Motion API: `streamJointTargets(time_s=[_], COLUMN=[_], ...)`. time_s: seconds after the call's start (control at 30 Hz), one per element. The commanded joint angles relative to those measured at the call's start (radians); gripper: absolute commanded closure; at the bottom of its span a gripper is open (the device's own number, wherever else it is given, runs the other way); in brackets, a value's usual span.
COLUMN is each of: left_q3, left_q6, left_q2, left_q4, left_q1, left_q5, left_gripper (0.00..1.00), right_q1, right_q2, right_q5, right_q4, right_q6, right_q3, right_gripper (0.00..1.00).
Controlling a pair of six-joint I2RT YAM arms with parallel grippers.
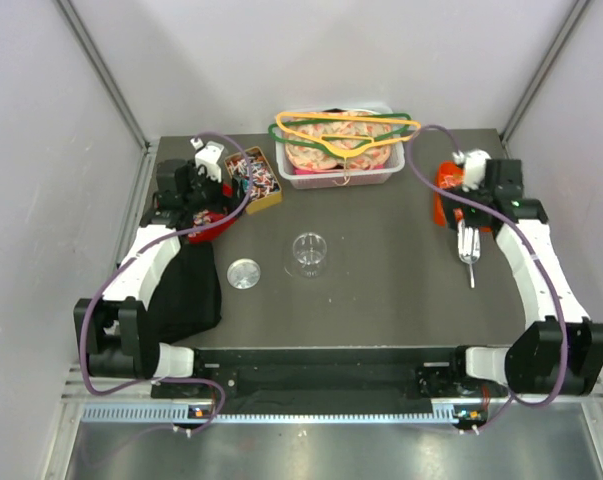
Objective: Pack the candies
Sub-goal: Pick up the spatula from the center of the board.
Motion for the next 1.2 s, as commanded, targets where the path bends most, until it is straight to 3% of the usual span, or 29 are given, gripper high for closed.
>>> streamJointTargets(time_s=[0.0, 0.2, 0.33, 0.57, 0.63, 0.83, 1.17], left_q3=[0.019, 0.012, 0.008, 0.011, 0.011, 0.017, 0.049], left_q6=[-0.044, -0.055, -0.06, -0.054, -0.051, -0.049, -0.052], left_q2=[0.004, -0.003, -0.003, -0.004, -0.001, 0.005, 0.034], left_q4=[0.095, 0.104, 0.106, 0.104, 0.104, 0.104, 0.098], left_q1=[-0.019, -0.036, -0.044, -0.045, -0.047, -0.053, -0.091], left_q5=[0.052, 0.062, 0.068, 0.06, 0.052, 0.042, 0.019], left_gripper=[0.01, 0.01, 0.01, 0.01, 0.01, 0.01, 0.01], right_q1=[-0.153, -0.282, -0.339, -0.411, -0.411, -0.411, -0.411], right_q2=[-0.135, -0.207, -0.186, -0.104, -0.052, 0.066, 0.091], right_q5=[-0.101, -0.177, -0.243, -0.392, -0.39, -0.375, -0.318], right_q4=[-0.007, 0.082, 0.178, 0.357, 0.394, 0.454, 0.588], right_q6=[-0.061, -0.151, -0.171, -0.18, -0.174, -0.162, -0.135], right_q3=[-0.144, -0.397, -0.497, -0.558, -0.571, -0.548, -0.581], right_gripper=[0.02, 0.04, 0.19, 0.34, 0.44, 0.58, 0.64])
